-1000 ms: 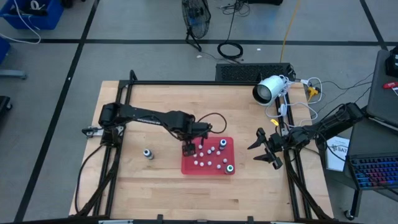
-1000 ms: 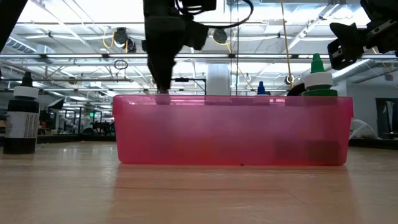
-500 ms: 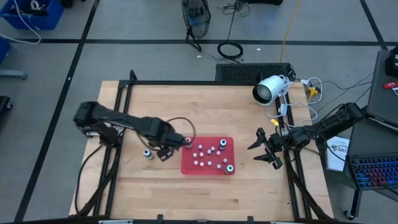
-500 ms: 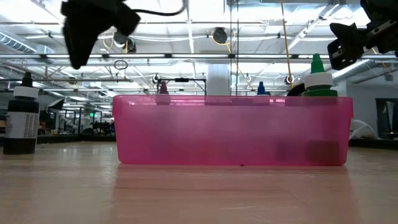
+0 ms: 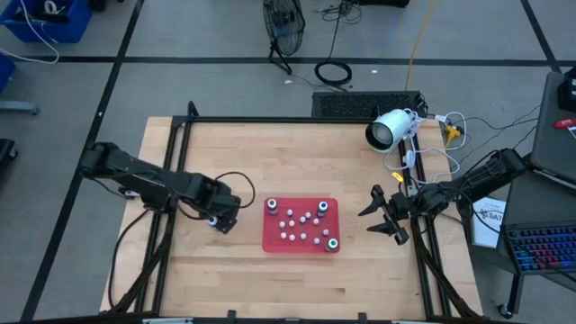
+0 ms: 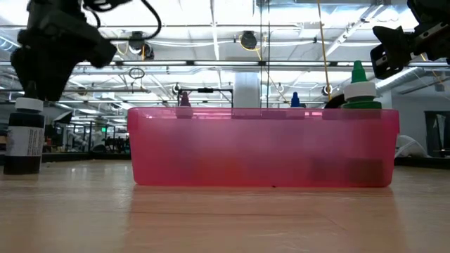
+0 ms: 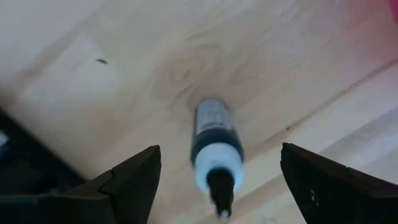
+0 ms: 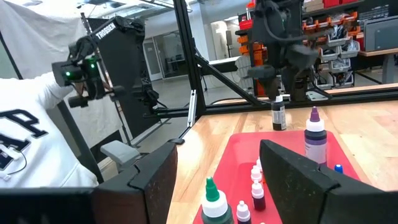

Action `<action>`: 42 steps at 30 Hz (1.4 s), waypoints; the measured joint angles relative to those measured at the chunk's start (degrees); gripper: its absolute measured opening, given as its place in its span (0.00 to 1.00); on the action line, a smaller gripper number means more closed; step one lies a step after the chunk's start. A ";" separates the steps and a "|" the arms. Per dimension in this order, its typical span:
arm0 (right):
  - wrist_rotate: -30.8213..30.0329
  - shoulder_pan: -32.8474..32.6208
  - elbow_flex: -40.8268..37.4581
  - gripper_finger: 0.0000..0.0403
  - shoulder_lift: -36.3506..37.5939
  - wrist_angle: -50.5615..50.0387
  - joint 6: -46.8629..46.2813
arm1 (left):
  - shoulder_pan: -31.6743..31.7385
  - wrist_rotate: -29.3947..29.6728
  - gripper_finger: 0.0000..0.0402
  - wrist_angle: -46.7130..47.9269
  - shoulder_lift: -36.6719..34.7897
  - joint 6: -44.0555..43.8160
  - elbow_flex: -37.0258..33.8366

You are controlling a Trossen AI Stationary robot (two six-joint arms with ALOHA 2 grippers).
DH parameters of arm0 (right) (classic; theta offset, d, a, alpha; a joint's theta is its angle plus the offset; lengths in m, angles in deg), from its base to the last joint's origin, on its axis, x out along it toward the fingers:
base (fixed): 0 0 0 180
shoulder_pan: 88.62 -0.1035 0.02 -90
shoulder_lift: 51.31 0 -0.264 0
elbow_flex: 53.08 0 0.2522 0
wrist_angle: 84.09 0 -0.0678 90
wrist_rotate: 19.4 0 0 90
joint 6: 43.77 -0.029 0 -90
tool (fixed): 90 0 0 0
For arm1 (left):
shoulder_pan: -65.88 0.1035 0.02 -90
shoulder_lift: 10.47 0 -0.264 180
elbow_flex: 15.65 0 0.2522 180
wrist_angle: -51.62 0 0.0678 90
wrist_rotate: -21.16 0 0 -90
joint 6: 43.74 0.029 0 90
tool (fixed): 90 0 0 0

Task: Pick & Place food coloring
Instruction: Put the large black food coloring bottle into the pink bin

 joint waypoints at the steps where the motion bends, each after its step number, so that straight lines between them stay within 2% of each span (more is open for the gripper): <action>1: 0.00 0.00 0.01 0.54 0.00 -0.01 0.00 | -0.03 -0.66 0.82 -0.95 0.01 -0.05 -1.00; 6: 0.00 0.00 -0.01 0.53 0.02 0.01 0.01 | -0.75 -2.60 0.82 -4.63 0.08 -0.12 -4.36; 13: 0.00 0.00 0.01 0.54 0.01 0.00 0.00 | -3.59 -2.29 0.79 -4.93 0.08 -1.20 -5.26; 25: 0.00 -0.01 -0.01 0.54 0.02 0.00 0.00 | -6.29 1.73 0.77 -4.88 0.09 -3.31 -5.92; 42: 0.01 -0.01 -0.01 0.53 0.00 -0.01 0.00 | -6.32 1.56 0.61 -4.88 0.13 -3.75 -5.92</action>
